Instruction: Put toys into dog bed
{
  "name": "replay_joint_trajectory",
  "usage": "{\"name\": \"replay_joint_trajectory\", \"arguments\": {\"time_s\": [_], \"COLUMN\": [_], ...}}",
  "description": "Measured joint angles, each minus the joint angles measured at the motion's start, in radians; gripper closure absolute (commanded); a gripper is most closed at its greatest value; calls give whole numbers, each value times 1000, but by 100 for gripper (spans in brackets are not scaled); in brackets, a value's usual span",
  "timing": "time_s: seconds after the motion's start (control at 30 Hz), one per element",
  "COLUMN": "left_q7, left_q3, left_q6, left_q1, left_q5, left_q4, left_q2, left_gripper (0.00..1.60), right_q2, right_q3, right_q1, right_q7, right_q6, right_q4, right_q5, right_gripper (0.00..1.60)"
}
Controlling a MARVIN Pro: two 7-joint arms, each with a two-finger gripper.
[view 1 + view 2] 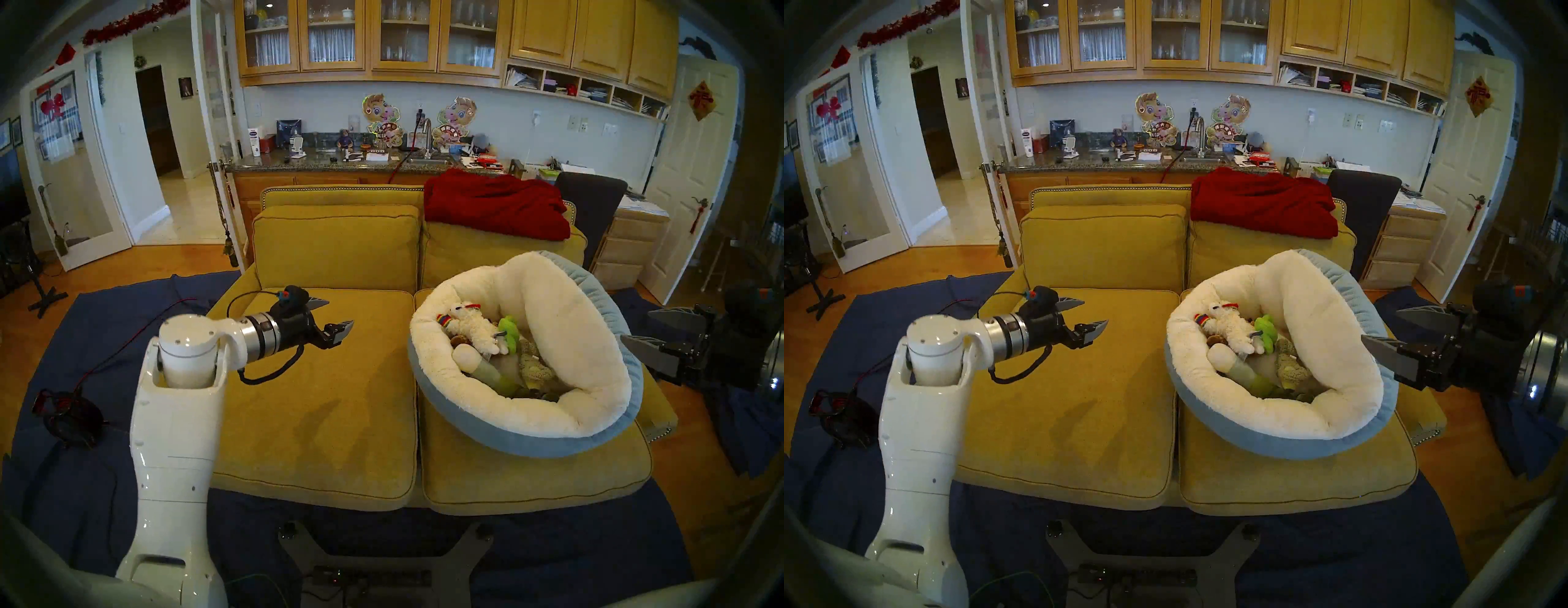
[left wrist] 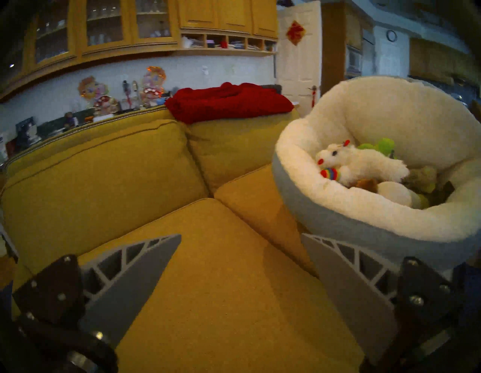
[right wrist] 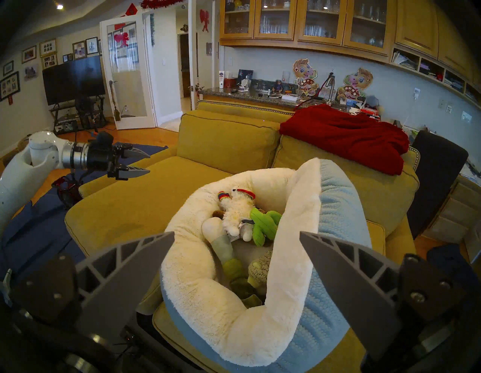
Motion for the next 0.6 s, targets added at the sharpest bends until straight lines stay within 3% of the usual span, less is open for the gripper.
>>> {"name": "replay_joint_trajectory", "arguments": {"time_s": [0.23, 0.6], "left_q7": [121, 167], "left_q3": [-27, -55], "left_q6": [-106, -265], "left_q1": [10, 14], "left_q5": [-27, -72], "left_q4": [58, 99], "left_q2": [-68, -99], "left_gripper": [0, 0], "right_q2": [0, 0], "right_q3": [0, 1], "right_q1": [0, 0], "right_q7": [0, 0], "right_q6": [0, 0], "right_q4": [0, 0], "right_q5": [0, 0], "right_gripper": [0, 0]}}
